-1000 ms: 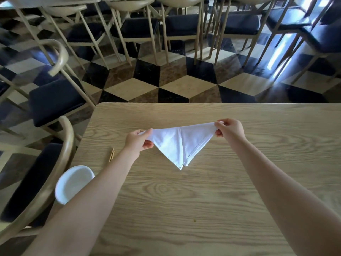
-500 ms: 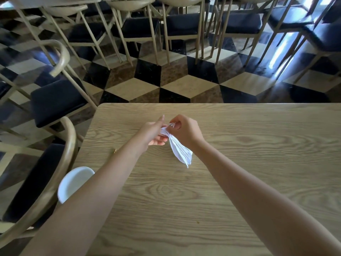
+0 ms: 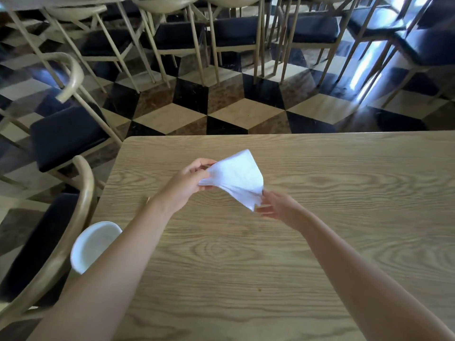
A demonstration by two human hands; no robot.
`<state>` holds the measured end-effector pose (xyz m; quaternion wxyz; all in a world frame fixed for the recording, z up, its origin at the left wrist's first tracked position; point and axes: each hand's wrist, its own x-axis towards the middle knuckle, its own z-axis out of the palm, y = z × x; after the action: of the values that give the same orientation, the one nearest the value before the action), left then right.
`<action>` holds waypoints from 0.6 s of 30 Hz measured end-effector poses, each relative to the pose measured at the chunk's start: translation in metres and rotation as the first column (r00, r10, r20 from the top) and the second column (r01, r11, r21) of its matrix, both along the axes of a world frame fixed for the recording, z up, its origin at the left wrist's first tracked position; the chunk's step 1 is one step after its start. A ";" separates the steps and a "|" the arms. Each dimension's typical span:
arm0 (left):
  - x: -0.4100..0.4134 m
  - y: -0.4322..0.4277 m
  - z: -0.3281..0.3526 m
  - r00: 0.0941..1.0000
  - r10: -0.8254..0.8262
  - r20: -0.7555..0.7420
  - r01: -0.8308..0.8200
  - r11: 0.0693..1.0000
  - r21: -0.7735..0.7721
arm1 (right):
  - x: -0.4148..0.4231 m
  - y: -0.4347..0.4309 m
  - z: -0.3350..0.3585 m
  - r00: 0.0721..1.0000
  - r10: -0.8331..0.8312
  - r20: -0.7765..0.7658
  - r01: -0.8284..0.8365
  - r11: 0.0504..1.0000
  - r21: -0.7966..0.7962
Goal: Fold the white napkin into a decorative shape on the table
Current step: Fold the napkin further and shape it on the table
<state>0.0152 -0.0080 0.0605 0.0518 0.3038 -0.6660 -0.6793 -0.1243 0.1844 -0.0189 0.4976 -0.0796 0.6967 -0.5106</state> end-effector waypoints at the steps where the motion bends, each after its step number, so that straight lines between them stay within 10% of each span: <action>1: 0.003 0.002 -0.004 1.000 0.001 -0.031 -0.001 1.000 0.017 | 0.005 0.003 -0.004 0.990 -0.026 0.137 0.040 0.994 -0.099; 6: 0.036 0.000 -0.039 0.998 -0.051 -0.042 0.044 0.985 -0.165 | 0.004 0.014 0.000 0.974 -0.084 0.211 0.176 0.865 -0.470; 10: 0.058 0.009 -0.069 0.971 -0.169 0.170 0.219 0.915 -0.339 | 0.009 0.025 -0.011 0.952 0.031 -0.306 -0.110 0.963 -0.247; 18: 0.042 0.069 -0.086 0.955 -0.259 0.146 0.296 0.782 -0.548 | 0.018 0.035 -0.033 0.837 0.168 -0.520 -0.170 0.984 0.043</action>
<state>0.0575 0.0606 -0.0257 0.0179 0.1948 -0.8754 -0.4421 -0.1061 0.2196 -0.0522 0.3329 -0.2774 0.7943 -0.4259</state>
